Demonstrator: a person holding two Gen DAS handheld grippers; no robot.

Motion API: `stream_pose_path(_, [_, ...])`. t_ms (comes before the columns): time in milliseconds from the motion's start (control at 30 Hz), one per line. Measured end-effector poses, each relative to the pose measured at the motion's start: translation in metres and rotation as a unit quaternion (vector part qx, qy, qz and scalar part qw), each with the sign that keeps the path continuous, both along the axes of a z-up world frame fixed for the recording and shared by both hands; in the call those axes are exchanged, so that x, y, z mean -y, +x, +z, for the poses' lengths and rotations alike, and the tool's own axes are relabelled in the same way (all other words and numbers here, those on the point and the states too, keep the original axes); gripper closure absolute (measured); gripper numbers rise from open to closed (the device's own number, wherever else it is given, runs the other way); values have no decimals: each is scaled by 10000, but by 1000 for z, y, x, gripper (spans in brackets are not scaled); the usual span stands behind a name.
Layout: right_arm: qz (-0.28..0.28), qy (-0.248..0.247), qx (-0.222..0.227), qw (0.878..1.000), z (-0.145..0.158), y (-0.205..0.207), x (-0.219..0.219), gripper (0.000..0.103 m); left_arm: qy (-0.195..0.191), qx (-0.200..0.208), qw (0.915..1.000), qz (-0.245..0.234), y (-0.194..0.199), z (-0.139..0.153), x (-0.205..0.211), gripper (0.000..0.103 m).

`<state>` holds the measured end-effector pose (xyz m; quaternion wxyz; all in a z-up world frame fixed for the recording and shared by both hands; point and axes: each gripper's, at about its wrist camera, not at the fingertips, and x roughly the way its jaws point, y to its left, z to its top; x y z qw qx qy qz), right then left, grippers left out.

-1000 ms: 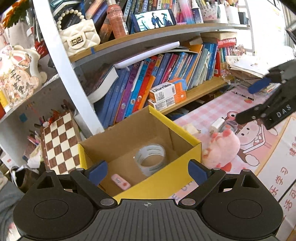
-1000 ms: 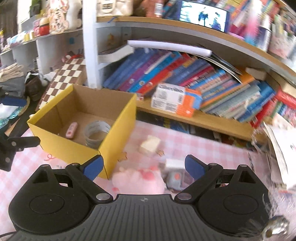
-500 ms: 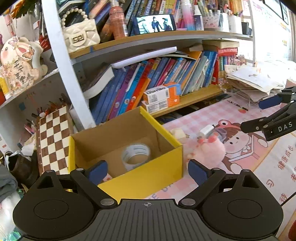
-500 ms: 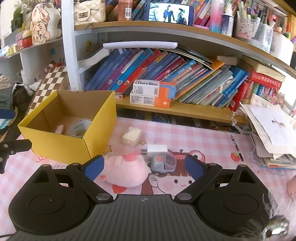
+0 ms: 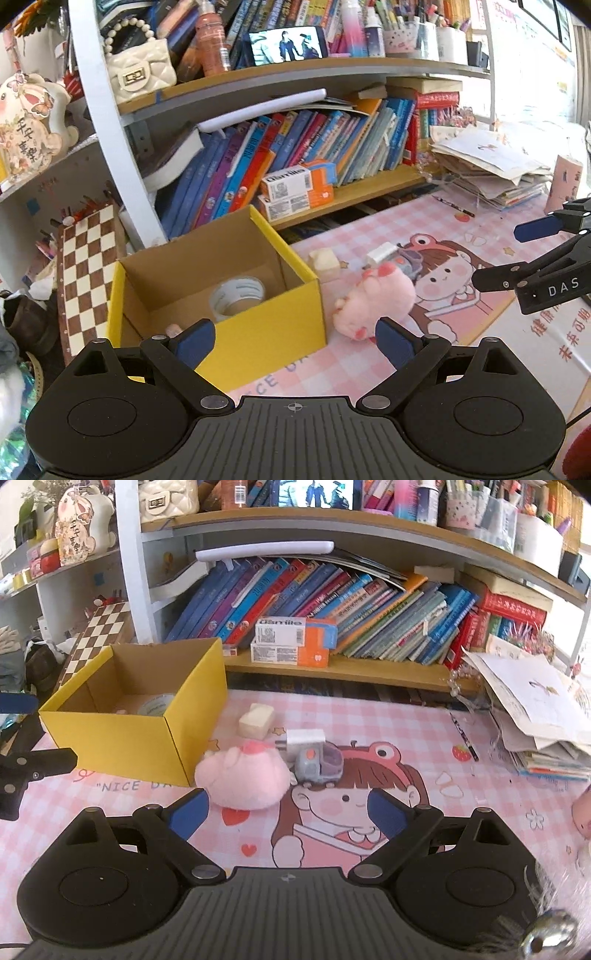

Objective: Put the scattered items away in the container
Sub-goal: 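Withdraw both tools from the box back toward the desk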

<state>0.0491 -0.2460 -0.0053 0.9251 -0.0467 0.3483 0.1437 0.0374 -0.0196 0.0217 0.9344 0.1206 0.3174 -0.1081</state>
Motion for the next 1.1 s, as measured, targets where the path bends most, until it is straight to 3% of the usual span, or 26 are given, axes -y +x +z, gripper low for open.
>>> stream_pose_path(300, [-270, 96, -153, 9995, -13, -11, 19, 9, -118, -127, 9998, -82, -6, -8, 19, 8])
stream_pose_path(833, [-453, 122, -150, 9988, -25, -8, 40, 10, 18, -229, 9995, -215, 2, -20, 46, 8])
stream_pose_path(1100, [-570, 202, -241, 9979, -33, 4, 50, 10, 153, -315, 9983, -474, 14, -28, 63, 16])
